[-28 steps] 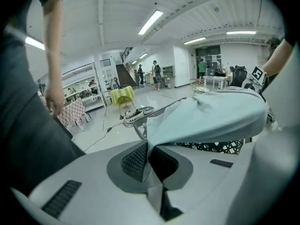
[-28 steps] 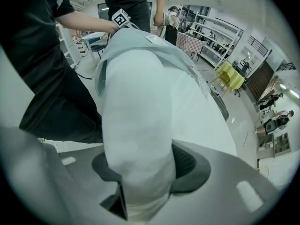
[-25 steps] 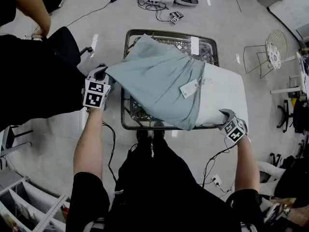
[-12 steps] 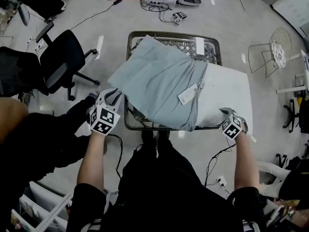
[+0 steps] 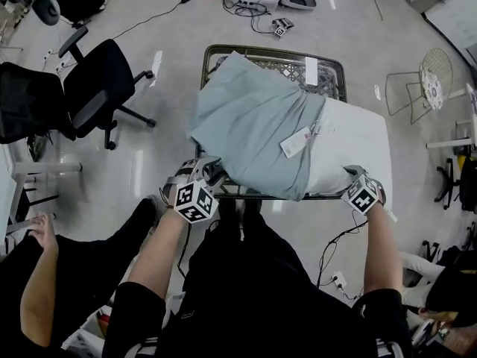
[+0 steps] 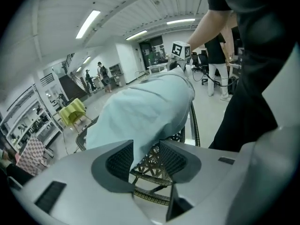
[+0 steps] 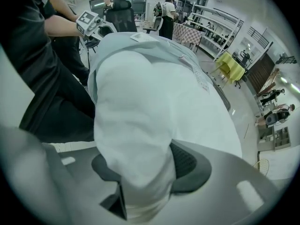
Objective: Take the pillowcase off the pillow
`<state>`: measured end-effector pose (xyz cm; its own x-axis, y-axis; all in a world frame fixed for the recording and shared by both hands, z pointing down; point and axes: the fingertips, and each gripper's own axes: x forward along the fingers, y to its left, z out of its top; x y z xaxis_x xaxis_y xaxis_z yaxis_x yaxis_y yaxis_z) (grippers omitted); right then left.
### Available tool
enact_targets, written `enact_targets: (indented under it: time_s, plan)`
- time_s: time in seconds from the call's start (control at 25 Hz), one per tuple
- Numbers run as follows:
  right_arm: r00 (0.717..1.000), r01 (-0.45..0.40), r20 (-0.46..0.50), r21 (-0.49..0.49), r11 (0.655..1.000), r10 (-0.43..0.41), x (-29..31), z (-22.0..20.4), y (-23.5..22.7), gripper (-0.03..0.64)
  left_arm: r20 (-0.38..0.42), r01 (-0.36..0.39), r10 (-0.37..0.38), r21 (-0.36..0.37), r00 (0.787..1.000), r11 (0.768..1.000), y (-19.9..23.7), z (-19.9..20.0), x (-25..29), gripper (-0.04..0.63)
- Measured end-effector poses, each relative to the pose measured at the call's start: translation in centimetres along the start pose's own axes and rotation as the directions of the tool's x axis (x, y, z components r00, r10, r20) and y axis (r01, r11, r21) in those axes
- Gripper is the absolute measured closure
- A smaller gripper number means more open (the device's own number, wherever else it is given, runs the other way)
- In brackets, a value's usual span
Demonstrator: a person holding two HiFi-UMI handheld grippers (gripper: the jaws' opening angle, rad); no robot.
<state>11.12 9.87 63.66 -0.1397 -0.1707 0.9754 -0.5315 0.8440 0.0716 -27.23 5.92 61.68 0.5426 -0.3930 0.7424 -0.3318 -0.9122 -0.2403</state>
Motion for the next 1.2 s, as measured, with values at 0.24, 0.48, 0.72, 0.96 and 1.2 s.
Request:
enact_targets:
  time_s: [0.24, 0.48, 0.72, 0.96, 1.2]
  plan:
    - [0.999, 0.048, -0.009, -0.041, 0.998, -0.049, -0.5, 0.8, 0.4, 0.330, -0.037, -0.037, 0.041, 0.091, 0.998, 0.995, 2.0, 0.3, 3.7, 0.474]
    - [0.986, 0.154, -0.039, -0.190, 0.970, -0.164, -0.4, 1.2, 2.4, 0.235, -0.053, -0.069, 0.073, 0.070, 0.996, 0.995, 4.5, 1.2, 5.5, 0.588]
    - [0.979, 0.163, 0.161, -0.240, 0.957, -0.126, -0.7, 9.9, 6.8, 0.216, -0.032, -0.020, 0.020, 0.027, 0.999, 0.999, 4.5, 0.9, 4.9, 0.588]
    - [0.982, 0.191, 0.050, -0.283, 0.940, -0.185, 6.9, 10.8, 7.0, 0.087, -0.022, -0.015, 0.015, -0.007, 1.000, 1.000, 4.4, 0.5, 5.0, 0.588]
    - [0.980, 0.187, 0.119, -0.244, 0.952, -0.162, 6.9, 10.7, 7.0, 0.250, -0.064, -0.053, 0.046, -0.120, 0.997, 0.991, 7.0, -3.3, 4.3, 0.588]
